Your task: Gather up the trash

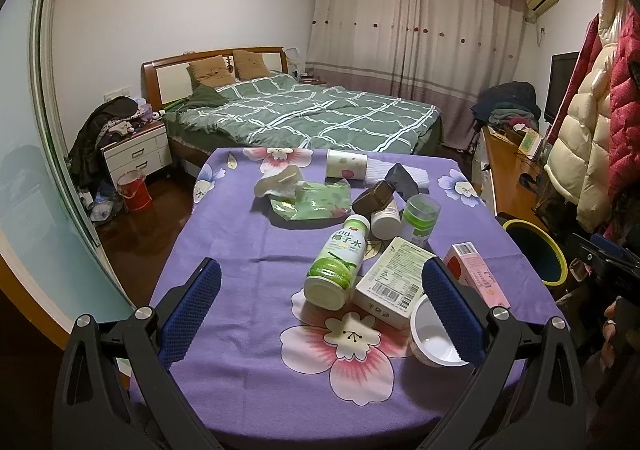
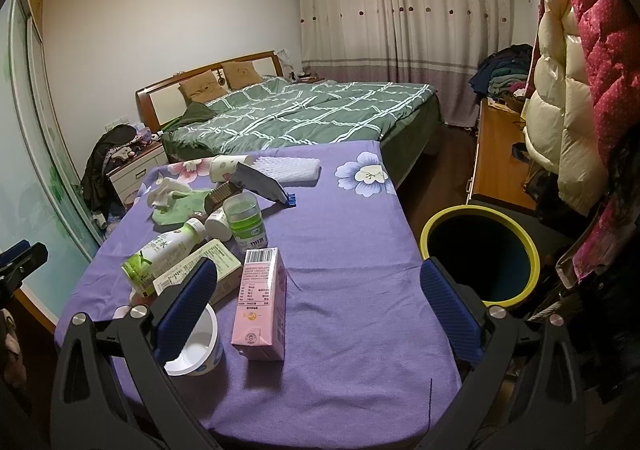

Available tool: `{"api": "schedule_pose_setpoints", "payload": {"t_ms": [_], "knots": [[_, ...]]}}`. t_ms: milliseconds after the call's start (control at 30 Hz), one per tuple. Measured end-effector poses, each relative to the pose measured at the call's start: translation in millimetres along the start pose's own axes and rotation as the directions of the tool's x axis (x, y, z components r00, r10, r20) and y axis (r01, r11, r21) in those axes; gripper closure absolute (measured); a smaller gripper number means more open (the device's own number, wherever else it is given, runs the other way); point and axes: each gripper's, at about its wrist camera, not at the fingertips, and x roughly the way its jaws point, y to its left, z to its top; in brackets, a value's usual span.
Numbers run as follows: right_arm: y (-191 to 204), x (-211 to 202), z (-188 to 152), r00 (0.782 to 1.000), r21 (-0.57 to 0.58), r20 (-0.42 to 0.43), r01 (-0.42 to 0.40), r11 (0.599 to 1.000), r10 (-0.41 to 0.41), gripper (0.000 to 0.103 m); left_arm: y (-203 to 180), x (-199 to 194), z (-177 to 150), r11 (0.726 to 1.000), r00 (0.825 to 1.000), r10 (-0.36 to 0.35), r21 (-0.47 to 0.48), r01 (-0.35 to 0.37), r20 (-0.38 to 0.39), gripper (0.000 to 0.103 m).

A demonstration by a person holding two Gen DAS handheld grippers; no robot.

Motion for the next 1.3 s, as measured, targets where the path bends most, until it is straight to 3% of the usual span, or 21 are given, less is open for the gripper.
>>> {"api": "schedule_pose_setpoints", "payload": {"t_ms": [1300], "knots": [[1.6, 5.1, -1.5, 1.000, 0.001, -0.009, -0.002, 1.000, 0.002, 0.006, -1.5, 0.0, -1.4, 1.000, 1.000, -0.004, 0.004, 0.004, 0.000, 0.004]]}}
